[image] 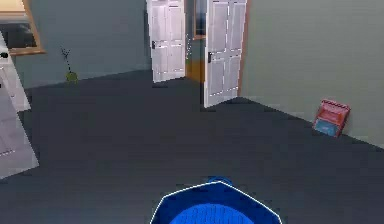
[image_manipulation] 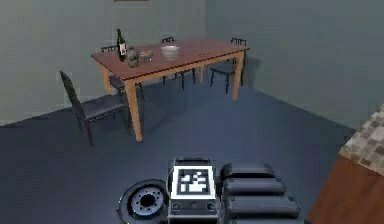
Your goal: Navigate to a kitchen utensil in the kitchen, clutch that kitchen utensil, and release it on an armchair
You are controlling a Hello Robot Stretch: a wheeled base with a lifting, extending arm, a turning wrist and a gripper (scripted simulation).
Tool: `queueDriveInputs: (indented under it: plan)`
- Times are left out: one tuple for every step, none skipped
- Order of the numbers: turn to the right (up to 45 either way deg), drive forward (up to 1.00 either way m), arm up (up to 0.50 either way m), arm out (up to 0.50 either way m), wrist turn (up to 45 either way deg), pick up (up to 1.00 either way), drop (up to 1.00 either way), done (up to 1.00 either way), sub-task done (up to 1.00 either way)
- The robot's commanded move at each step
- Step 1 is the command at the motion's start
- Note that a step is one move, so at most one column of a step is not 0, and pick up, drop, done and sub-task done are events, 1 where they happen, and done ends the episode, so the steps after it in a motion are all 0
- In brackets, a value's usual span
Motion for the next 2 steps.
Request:
queueDriveInputs:
  plan:
    - [-27.0, 0.00, 0.00, 0.00, 0.0, 0.00, 0.00, 0.00, 0.00]
    - [0.0, 1.00, 0.00, 0.00, 0.0, 0.00, 0.00, 0.00, 0.00]
